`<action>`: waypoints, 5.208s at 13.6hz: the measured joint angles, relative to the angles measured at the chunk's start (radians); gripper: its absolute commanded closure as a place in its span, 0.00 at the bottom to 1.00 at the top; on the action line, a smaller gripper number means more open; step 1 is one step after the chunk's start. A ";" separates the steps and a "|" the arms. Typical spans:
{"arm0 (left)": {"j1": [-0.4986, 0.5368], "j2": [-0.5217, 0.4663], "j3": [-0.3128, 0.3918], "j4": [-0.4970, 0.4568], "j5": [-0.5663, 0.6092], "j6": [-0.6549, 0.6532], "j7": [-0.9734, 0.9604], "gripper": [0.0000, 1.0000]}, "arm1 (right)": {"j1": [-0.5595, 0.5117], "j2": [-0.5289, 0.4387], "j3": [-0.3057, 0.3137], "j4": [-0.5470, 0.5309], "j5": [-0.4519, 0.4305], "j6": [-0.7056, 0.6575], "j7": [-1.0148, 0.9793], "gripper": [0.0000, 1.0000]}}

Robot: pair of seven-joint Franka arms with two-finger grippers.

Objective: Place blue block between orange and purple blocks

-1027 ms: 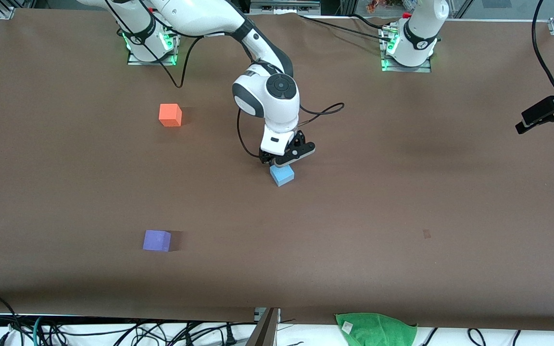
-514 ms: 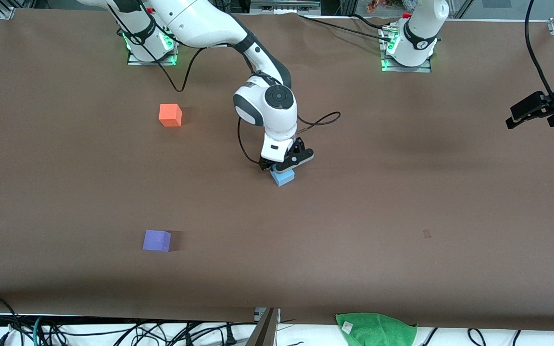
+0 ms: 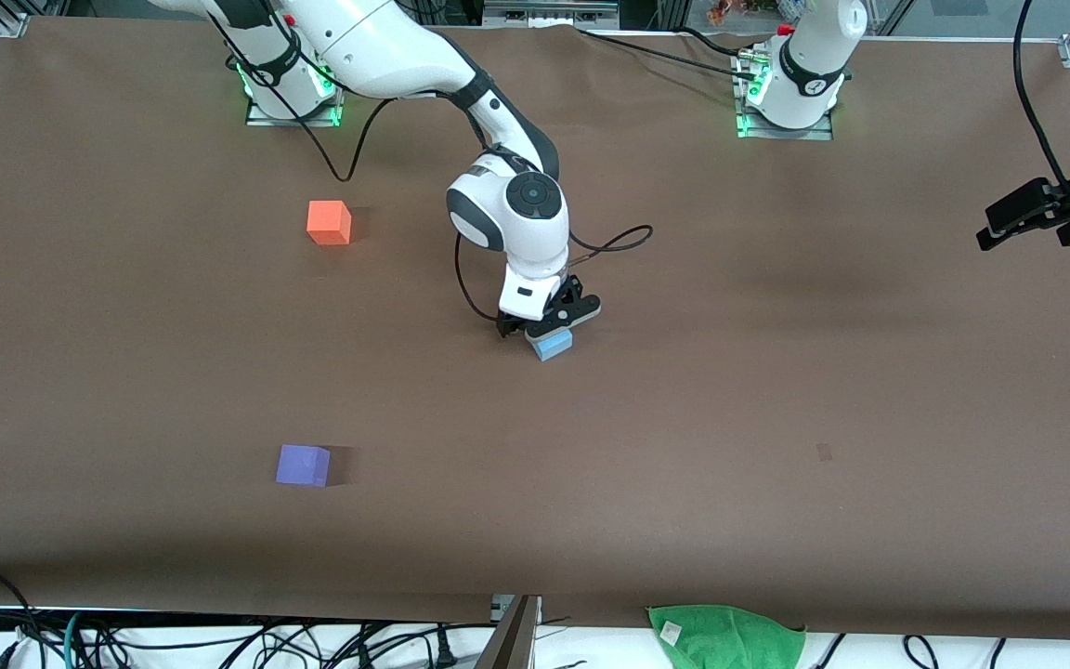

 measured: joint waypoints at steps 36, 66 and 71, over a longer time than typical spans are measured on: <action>0.000 0.019 -0.008 0.000 0.000 -0.001 0.000 0.00 | -0.389 -0.197 -0.037 -0.090 0.157 -0.254 -0.281 0.68; 0.000 0.019 -0.008 0.000 0.000 -0.001 0.000 0.00 | -0.496 -0.490 -0.182 -0.290 0.176 -0.404 -0.409 0.00; 0.000 0.019 -0.008 0.000 0.000 -0.001 0.000 0.00 | -0.497 -0.517 -0.260 -0.003 0.176 -0.831 -0.490 0.00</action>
